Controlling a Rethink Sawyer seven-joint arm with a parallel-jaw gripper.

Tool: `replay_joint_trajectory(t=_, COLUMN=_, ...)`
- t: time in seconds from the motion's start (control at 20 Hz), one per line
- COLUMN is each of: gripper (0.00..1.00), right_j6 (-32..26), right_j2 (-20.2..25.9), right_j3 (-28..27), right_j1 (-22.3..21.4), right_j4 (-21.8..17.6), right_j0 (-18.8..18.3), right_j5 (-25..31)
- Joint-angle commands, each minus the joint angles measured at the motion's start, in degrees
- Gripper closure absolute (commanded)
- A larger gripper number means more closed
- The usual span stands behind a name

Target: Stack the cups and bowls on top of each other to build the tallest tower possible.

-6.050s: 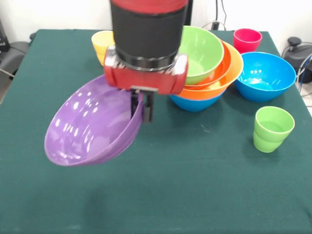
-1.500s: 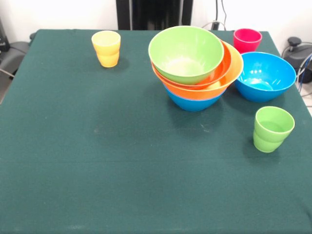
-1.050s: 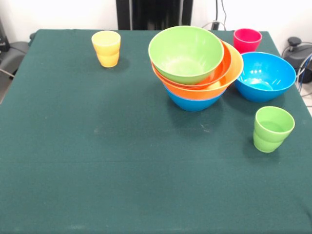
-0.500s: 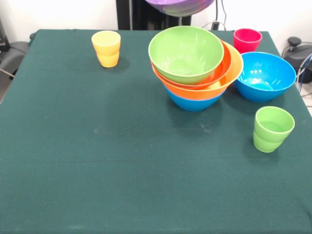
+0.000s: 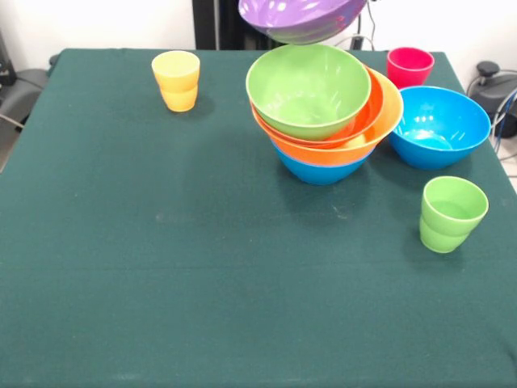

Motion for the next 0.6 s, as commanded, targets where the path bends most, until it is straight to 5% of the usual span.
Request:
replay_joint_trajectory(t=0.05, gripper=1.00, right_j6=9.94, right_j2=3.51, right_j3=5.10, right_j1=3.21, right_j4=1.20, right_j0=0.40, right_j5=-5.08)
replay_joint_trajectory(t=0.6, gripper=1.00, right_j6=10.73, right_j2=2.68, right_j3=7.08, right_j1=5.20, right_j4=0.51, right_j0=0.85, right_j5=-9.26)
